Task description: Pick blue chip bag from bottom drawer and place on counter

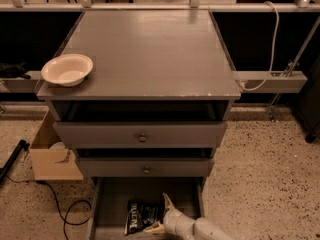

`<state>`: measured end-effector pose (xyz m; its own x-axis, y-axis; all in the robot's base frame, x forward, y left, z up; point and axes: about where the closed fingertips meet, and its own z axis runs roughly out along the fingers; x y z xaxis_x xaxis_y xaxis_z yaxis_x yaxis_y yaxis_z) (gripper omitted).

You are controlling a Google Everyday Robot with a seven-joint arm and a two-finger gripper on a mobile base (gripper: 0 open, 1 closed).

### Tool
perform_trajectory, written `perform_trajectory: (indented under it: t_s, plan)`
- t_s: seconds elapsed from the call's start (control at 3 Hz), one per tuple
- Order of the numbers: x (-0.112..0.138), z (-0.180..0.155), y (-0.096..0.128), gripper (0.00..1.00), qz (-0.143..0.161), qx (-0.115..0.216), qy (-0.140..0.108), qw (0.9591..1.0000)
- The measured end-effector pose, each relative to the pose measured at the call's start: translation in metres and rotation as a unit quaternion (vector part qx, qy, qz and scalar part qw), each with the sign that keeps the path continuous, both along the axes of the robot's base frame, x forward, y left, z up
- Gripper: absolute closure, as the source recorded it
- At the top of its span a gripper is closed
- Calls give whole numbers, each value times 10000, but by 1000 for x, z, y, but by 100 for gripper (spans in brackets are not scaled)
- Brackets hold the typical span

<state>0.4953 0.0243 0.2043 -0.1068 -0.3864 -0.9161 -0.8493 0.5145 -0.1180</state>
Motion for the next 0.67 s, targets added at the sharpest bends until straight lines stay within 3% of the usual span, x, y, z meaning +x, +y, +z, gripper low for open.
perform_trajectory:
  t_s: [0.67]
  plan:
    - [6,-19,-7,0,4,-266,-23,9996]
